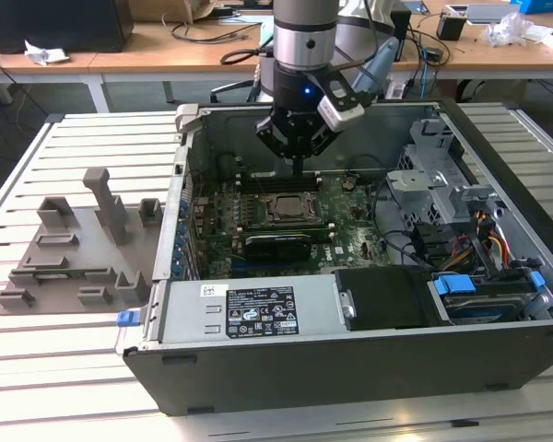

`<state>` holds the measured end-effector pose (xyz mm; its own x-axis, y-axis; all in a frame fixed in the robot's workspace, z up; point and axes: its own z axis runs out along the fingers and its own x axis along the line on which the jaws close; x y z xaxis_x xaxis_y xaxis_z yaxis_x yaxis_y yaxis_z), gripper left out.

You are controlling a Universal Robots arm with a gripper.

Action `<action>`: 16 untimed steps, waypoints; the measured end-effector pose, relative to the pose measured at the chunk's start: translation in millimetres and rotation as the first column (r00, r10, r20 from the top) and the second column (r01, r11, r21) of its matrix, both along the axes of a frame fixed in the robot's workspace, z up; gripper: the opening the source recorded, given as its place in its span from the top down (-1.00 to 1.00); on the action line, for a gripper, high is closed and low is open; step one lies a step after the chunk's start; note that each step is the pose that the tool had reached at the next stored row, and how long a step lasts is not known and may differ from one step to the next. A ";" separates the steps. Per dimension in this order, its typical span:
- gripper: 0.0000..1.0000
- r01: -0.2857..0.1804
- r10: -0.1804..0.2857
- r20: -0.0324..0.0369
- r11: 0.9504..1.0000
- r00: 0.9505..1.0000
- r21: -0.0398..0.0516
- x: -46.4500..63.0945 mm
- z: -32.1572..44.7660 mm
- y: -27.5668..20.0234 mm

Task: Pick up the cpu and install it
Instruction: 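Install the first cpu locking lever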

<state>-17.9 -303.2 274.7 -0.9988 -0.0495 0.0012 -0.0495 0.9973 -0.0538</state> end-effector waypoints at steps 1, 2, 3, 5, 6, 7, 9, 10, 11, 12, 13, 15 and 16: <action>0.79 0.000 0.000 0.003 1.000 1.000 0.000 -1.2 0.8 0.0; 0.79 0.000 0.000 0.005 1.000 1.000 0.000 -4.5 0.8 0.0; 0.79 0.000 0.000 0.005 1.000 1.000 0.000 -10.7 1.0 0.0; 0.79 0.000 0.000 0.006 1.000 1.000 0.000 -27.8 0.9 0.3; 0.79 0.000 0.000 0.006 1.000 1.000 0.000 -34.1 0.8 1.2; 0.79 0.000 0.000 0.006 1.000 1.000 0.000 -41.8 0.8 2.9; 0.79 0.000 0.000 0.006 1.000 1.000 0.000 -49.6 0.6 5.9; 0.79 0.000 0.000 0.006 1.000 1.000 0.000 -55.4 0.5 8.3; 0.79 0.000 0.000 0.006 1.000 1.000 0.000 -60.9 0.4 10.6; 0.79 0.000 0.000 0.006 1.000 1.000 0.001 -70.8 0.3 14.1; 0.79 0.000 0.000 0.006 1.000 1.000 0.001 -75.8 0.1 15.9; 0.79 0.000 0.000 0.006 1.000 1.000 0.001 -80.9 0.0 18.1; 0.79 0.000 0.000 0.006 1.000 1.000 0.002 -83.5 -0.1 19.5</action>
<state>-101.4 -283.7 274.5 -0.9988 -0.0495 -0.0053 -0.0492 0.9974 -0.0524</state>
